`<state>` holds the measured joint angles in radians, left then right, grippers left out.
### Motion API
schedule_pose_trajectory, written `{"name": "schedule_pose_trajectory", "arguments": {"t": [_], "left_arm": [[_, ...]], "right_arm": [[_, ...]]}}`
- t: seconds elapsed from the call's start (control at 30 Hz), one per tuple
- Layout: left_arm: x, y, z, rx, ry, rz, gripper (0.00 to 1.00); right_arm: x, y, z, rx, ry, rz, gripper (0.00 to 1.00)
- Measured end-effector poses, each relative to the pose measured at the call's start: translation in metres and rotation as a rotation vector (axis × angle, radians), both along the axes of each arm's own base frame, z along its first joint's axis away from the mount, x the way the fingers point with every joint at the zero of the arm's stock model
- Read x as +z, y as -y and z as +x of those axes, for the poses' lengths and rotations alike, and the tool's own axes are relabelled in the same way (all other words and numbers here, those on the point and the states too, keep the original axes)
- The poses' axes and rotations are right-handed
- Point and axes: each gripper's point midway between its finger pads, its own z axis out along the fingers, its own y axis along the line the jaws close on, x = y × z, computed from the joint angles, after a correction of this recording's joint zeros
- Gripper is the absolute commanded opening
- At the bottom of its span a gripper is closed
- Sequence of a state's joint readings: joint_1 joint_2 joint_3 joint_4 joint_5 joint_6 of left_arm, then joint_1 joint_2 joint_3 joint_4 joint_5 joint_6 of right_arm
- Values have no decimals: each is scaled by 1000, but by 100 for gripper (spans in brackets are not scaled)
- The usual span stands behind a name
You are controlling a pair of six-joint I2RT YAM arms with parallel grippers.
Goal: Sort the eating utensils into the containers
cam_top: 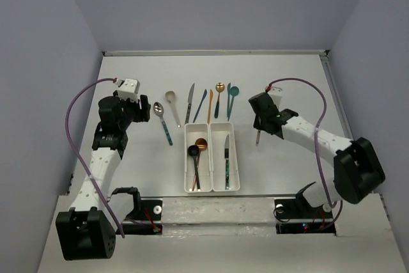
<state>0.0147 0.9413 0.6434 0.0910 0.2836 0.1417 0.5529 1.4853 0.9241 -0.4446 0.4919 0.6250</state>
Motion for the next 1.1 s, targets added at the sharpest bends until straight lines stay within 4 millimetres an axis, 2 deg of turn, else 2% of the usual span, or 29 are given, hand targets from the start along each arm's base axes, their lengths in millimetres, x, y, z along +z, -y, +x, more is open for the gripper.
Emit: {"name": "schedule_pose_trajectory", "arguments": {"t": [0.07,0.17,0.23,0.3,0.4,0.5,0.6,0.7,0.77,0.8,0.83,0.93,1.1], "left_arm": [[-2,0,0,0,-2,0,72],[-4,0,-1,0,-7,1,72],[-4,0,-1,1,-7,1,72],[-4,-1,-1,1,-6,4,72],[-4,-1,-1,0,-7,8,72],[-8,-1,1,0,-18,8,72],[-15,-1,2,0,-41,8,72],[-22,-2,2,0,-60,9,72],[-25,-2,2,-3,-67,8,71],[-26,-2,2,-4,-71,7,70],[-29,-1,2,-6,-79,6,69],[-40,1,3,-20,-114,-1,69],[-84,12,4,-51,-270,-7,71]], "right_arm": [[26,-3,-2,10,76,24,0],[72,-30,-21,87,203,76,0],[91,-55,-41,156,250,124,0],[96,-79,-67,221,255,164,0],[84,-107,-100,299,212,168,0],[54,-131,-124,354,131,124,0],[20,-145,-135,368,53,58,0],[-1,-146,-137,353,7,9,0],[-7,-145,-138,342,-7,1,0],[-9,-146,-139,334,-12,2,4],[-9,-147,-139,330,-14,8,14],[-6,-151,-139,323,-17,30,53],[-5,-156,-141,313,-26,62,60]]}}
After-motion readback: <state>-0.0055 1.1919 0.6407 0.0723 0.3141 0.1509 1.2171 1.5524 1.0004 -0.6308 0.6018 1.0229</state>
